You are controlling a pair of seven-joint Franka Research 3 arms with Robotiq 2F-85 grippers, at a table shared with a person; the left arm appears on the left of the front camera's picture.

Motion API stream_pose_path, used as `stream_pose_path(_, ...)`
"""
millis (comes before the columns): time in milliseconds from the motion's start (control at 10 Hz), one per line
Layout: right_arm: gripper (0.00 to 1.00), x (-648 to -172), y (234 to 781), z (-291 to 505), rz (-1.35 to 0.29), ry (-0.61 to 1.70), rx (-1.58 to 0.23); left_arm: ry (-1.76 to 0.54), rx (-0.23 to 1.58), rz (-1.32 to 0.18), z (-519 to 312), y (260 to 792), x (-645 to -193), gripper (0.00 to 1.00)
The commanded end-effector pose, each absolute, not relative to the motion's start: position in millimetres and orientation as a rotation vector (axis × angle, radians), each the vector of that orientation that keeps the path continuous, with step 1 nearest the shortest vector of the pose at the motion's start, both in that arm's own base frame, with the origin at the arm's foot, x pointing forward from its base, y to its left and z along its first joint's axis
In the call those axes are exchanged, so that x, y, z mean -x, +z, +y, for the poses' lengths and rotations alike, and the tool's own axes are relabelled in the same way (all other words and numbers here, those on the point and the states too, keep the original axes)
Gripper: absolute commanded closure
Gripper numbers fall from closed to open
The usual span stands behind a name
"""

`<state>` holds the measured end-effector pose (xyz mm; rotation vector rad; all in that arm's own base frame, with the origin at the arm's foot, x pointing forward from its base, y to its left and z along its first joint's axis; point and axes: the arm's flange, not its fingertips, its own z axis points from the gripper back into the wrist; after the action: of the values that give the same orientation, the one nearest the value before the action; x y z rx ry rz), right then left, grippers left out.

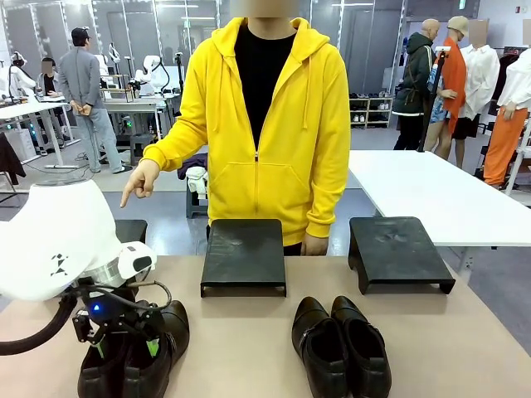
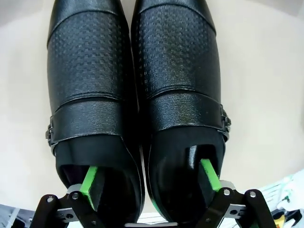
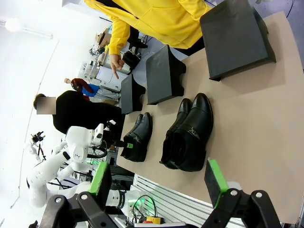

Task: Place the shoes on the stand as instructed by the person.
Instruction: Pick up one pair of Shoes and place it on the Shoes Stand indicated by the person.

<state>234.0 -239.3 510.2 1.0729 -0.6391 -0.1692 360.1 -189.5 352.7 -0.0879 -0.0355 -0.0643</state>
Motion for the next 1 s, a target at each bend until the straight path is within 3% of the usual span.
stream_pose_path(0,0.00,-233,512,-241,-0.643,-0.163,-1.079,-0.076,0.047,-0.057,-171,320,-309,0.34)
stream_pose_path(100,0.00,-233,512,-241,-0.643,-0.163,-1.079,-0.057,0.045,-0.026,-169,317,-307,0.60)
stream_pose_path(200,0.00,-233,512,-241,-0.643,-0.163,-1.079,-0.039,0.044,-0.031,-167,318,-308,0.94)
stream_pose_path(300,0.00,-233,512,-241,-0.643,-0.163,-1.079,-0.031,0.033,-0.028,-166,317,-309,1.00)
stream_pose_path(500,0.00,-233,512,-241,-0.643,-0.163,-1.079,0.007,0.001,0.046,-162,312,-307,1.00)
stream_pose_path(600,0.00,-233,512,-241,-0.643,-0.163,-1.079,0.005,0.008,0.037,-161,312,-307,0.96)
stream_pose_path(900,0.00,-233,512,-241,-0.643,-0.163,-1.079,-0.004,0.025,0.009,-160,319,-310,1.00)
